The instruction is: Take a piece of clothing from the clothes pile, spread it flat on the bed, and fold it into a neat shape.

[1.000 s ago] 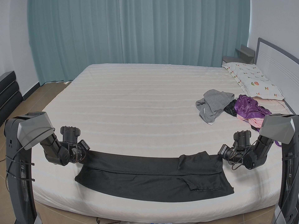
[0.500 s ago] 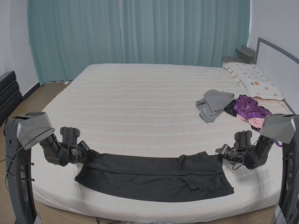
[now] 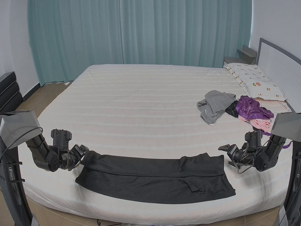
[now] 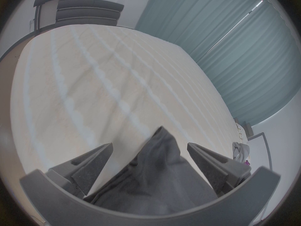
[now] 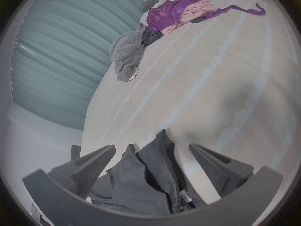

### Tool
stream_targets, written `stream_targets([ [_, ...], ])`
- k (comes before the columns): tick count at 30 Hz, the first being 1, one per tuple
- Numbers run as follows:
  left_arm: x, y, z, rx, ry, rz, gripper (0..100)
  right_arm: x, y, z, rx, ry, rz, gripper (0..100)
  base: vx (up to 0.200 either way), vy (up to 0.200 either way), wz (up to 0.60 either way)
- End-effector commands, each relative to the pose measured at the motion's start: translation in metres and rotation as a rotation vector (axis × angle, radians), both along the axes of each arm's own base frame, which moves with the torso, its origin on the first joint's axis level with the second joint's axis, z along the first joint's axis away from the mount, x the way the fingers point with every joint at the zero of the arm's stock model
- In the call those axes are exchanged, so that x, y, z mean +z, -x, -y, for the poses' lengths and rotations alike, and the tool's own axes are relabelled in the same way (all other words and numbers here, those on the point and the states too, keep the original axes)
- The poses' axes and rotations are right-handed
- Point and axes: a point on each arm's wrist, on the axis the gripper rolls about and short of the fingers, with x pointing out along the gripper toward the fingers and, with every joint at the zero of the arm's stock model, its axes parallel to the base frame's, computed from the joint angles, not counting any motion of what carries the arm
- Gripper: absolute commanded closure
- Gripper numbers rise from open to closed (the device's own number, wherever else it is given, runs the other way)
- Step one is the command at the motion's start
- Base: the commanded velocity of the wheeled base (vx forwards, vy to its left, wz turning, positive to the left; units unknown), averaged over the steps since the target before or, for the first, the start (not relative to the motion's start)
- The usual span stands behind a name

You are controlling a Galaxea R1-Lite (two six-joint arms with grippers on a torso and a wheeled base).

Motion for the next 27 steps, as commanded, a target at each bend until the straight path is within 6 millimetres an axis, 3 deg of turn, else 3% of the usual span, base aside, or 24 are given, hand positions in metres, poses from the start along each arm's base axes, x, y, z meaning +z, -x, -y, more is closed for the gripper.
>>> stream_targets([
  [1,0.022,0.034,0.001,-0.013,0.048,-0.003,0,0.010,0.011,0.005,-0.016,-0.037,-0.002,0,-0.200,0.000,0.00],
  [6,0.014,0.052,0.001,-0.029,0.079,-0.030,0,0.009,0.013,0.003,-0.010,-0.037,-0.010,0,-0.200,0.000,0.00],
  [14,-0.011,0.067,0.008,-0.124,-0.002,-0.018,0,0.006,0.016,0.001,0.000,-0.031,-0.022,0,0.000,0.000,0.00],
  [17,-0.021,0.067,0.013,-0.151,-0.033,-0.031,0,0.006,0.016,0.001,0.000,-0.029,-0.023,0,0.000,0.000,0.00],
  [27,-0.025,0.050,0.014,-0.135,-0.049,-0.002,0,0.005,0.016,0.001,-0.001,-0.028,-0.025,0,0.000,0.000,0.00],
])
